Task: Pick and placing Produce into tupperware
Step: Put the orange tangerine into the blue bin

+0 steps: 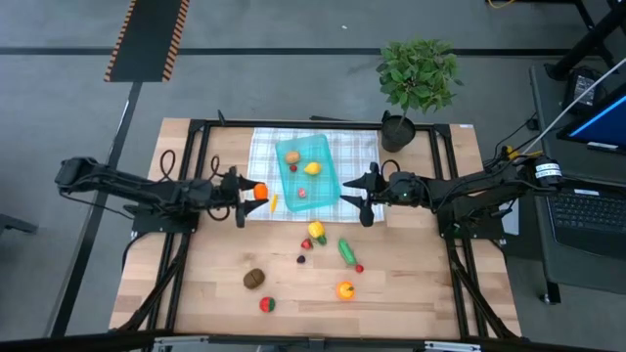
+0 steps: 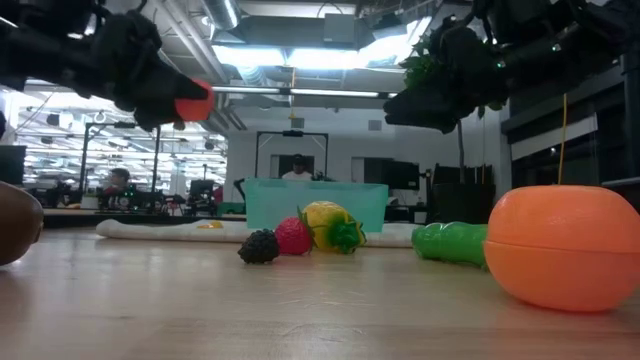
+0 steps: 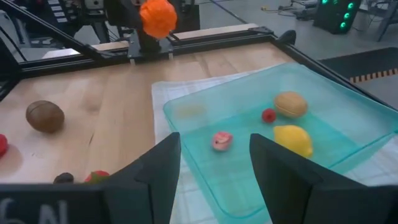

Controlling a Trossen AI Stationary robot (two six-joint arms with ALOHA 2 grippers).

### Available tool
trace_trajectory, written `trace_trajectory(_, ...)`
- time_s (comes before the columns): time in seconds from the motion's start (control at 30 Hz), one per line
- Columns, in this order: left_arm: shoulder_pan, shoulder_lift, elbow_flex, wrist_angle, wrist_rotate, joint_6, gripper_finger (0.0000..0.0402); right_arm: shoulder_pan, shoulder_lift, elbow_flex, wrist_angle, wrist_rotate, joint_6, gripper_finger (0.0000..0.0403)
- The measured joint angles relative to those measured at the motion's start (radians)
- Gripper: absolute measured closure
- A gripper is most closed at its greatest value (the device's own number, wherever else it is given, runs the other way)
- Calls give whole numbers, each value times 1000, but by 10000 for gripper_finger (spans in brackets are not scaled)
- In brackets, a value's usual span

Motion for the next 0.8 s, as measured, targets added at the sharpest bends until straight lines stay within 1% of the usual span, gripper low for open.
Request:
trace_trajectory(0.13, 94, 77, 0, 48, 73, -1, 163, -19, 0, 0, 0, 0, 0, 208)
trace_trajectory(0.33, 211, 223, 16, 206, 214, 18, 163, -53, 0, 0, 1, 0, 20, 208)
trace_trajectory(0.43, 257, 297, 73, 215, 280, 52, 163, -73, 0, 0, 1, 0, 47, 208)
trace_trajectory(0.57, 316, 409, 165, 214, 397, 103, 163, -92, 0, 0, 0, 0, 52, 208)
trace_trajectory(0.8, 410, 609, 330, 166, 499, 135, 163, -104, 0, 0, -10, 0, 50, 208)
